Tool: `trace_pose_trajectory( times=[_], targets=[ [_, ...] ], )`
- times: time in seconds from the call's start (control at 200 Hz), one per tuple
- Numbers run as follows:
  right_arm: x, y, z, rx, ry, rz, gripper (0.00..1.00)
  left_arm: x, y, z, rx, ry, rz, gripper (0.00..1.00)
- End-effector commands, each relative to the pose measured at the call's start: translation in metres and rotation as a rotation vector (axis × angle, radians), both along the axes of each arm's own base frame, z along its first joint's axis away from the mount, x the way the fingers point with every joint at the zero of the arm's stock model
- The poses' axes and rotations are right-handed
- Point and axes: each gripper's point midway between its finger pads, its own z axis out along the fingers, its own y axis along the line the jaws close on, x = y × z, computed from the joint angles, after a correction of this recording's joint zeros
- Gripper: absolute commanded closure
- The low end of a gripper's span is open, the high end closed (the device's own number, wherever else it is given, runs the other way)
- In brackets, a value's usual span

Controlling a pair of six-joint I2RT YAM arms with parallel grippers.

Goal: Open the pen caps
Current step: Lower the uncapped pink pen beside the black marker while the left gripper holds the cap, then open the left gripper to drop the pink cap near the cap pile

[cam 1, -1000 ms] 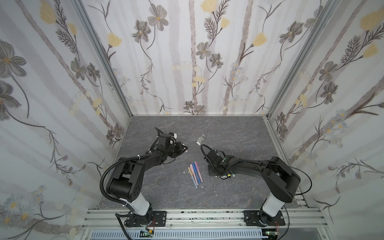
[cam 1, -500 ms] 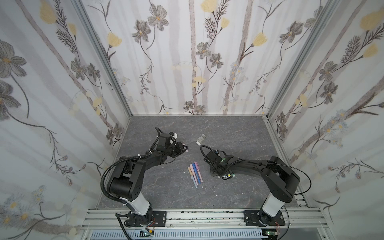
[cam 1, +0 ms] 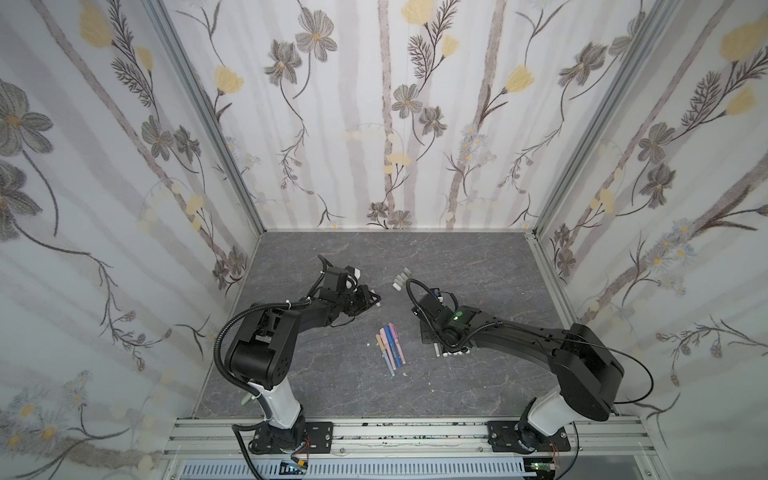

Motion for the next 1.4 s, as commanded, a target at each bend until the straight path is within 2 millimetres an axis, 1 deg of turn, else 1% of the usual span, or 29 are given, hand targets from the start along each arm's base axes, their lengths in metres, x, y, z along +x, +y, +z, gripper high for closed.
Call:
trace_pose_trajectory(
  times=[0.0, 0.105, 0.27, 0.445, 0.625, 0.844, 0.989, 1.139, 1.144, 1.174, 1.274, 1.334, 1.399],
  targets=[
    [0.007, -0.001, 0.016, 0.008, -0.048, -0.001, 0.73, 0.009, -0.005, 0.001, 0.0, 0.0, 0.005, 0.93],
    [0.007, -0.003, 0.021, 0.013, -0.057, -0.001, 0.73, 0.018, -0.013, -0.001, -0.004, 0.013, 0.003, 0.91],
    [0.007, -0.01, 0.023, 0.02, -0.063, -0.013, 0.72, 0.029, -0.028, -0.004, -0.014, 0.028, -0.014, 0.89],
    [0.005, -0.02, 0.022, 0.019, -0.063, -0.026, 0.72, 0.035, -0.043, -0.009, -0.014, 0.044, -0.029, 0.84],
    [0.003, -0.027, 0.019, 0.02, -0.059, -0.029, 0.72, 0.041, -0.044, -0.015, -0.009, 0.054, -0.012, 0.78],
    [0.001, -0.027, 0.016, 0.019, -0.054, -0.02, 0.72, 0.046, -0.046, -0.027, -0.007, 0.074, 0.001, 0.78],
    [-0.001, -0.029, 0.013, 0.015, -0.051, -0.018, 0.72, 0.05, -0.047, -0.027, -0.013, 0.073, 0.007, 0.78],
    [-0.003, -0.031, 0.009, 0.015, -0.046, -0.02, 0.72, 0.045, -0.053, -0.025, 0.0, 0.069, -0.022, 0.78],
    [0.0, -0.035, 0.009, 0.015, -0.046, -0.035, 0.72, 0.045, -0.053, -0.024, 0.001, 0.069, -0.024, 0.78],
    [0.003, -0.04, 0.008, 0.014, -0.044, -0.05, 0.72, 0.042, -0.057, -0.023, 0.009, 0.068, -0.038, 0.78],
    [0.004, -0.041, 0.008, 0.015, -0.041, -0.055, 0.72, 0.031, -0.071, -0.017, 0.033, 0.061, -0.083, 0.77],
    [0.005, -0.043, 0.008, 0.015, -0.042, -0.061, 0.72, 0.021, -0.08, -0.018, 0.068, 0.069, -0.112, 0.77],
    [0.007, -0.045, 0.009, 0.019, -0.044, -0.068, 0.72, 0.015, -0.085, -0.024, 0.138, 0.084, -0.13, 0.76]
  ],
)
